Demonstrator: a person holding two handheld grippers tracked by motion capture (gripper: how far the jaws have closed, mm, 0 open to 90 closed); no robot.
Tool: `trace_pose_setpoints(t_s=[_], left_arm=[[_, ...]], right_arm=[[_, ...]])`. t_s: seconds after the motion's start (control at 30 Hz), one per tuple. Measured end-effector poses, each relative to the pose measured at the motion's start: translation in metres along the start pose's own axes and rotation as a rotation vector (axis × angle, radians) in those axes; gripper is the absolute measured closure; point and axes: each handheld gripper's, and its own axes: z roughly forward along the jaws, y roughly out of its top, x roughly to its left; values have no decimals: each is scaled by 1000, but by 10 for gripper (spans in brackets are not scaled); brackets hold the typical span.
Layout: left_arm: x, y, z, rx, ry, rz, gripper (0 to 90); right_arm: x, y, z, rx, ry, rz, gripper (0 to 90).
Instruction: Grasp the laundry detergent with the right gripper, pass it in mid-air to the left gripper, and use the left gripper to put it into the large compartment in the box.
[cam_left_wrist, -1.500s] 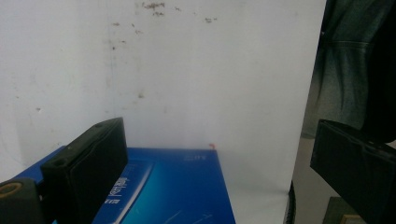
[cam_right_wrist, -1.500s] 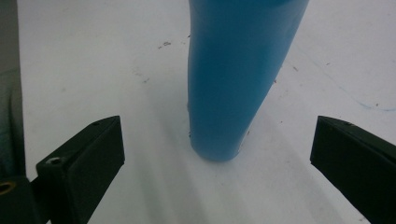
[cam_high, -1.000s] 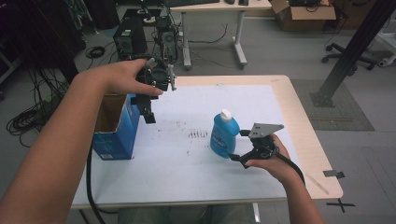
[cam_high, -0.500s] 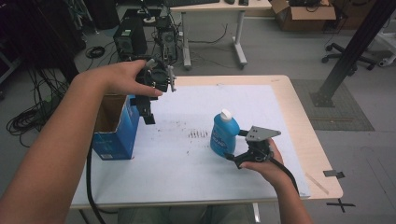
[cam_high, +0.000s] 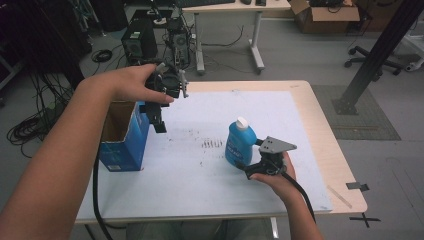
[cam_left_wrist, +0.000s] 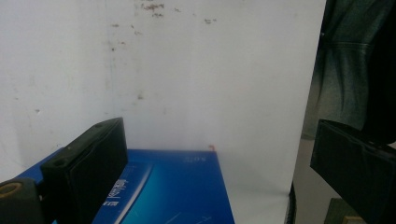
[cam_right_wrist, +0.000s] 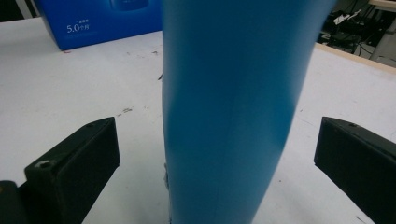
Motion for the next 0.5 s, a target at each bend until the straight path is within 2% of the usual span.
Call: trace_pose_setpoints(t_s=[0.5], left_arm=[[0, -1, 1, -12, 1, 1, 43]], right_arm=[[6, -7, 14, -78, -39, 29, 1]])
